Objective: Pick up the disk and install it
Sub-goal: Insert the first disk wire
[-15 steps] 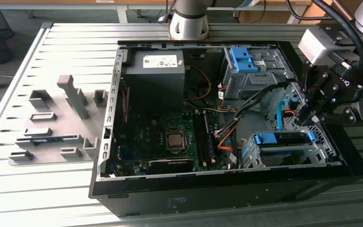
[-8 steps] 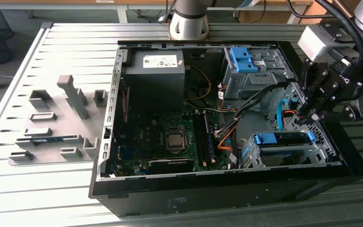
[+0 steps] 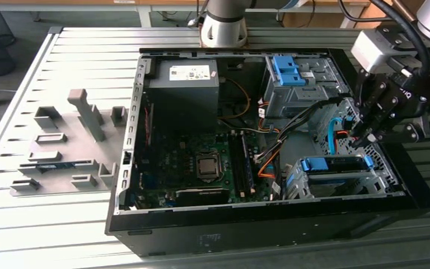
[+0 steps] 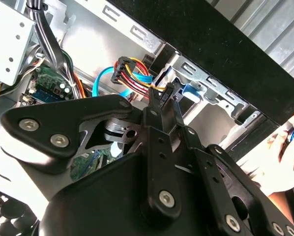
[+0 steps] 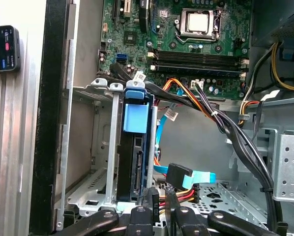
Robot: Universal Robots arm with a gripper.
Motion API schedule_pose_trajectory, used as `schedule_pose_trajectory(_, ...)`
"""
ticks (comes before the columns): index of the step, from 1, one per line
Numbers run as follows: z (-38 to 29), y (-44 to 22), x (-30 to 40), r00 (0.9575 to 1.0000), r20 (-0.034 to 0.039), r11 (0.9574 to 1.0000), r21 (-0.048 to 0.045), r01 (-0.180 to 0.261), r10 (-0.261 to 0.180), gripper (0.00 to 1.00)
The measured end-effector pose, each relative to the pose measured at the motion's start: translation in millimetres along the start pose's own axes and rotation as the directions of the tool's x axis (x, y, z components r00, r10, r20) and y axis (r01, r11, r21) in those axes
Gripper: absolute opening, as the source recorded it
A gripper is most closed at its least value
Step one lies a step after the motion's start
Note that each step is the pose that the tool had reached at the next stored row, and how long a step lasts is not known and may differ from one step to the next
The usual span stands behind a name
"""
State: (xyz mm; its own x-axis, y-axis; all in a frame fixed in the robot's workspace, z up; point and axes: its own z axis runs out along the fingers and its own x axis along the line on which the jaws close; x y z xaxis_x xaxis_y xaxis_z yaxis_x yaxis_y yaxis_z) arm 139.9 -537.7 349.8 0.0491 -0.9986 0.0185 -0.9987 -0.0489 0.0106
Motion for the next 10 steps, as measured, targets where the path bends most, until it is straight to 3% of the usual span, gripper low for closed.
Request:
schedule_pose_trajectory(8,4.7,0.0,0.0,1.0,-0.0003,1.0,0.0,0.0,0.0,0.25)
schedule_pose_trajectory(10,4.8,0.0,0.0,1.0,-0.0001,1.0,0.0,0.0,0.0,0.17)
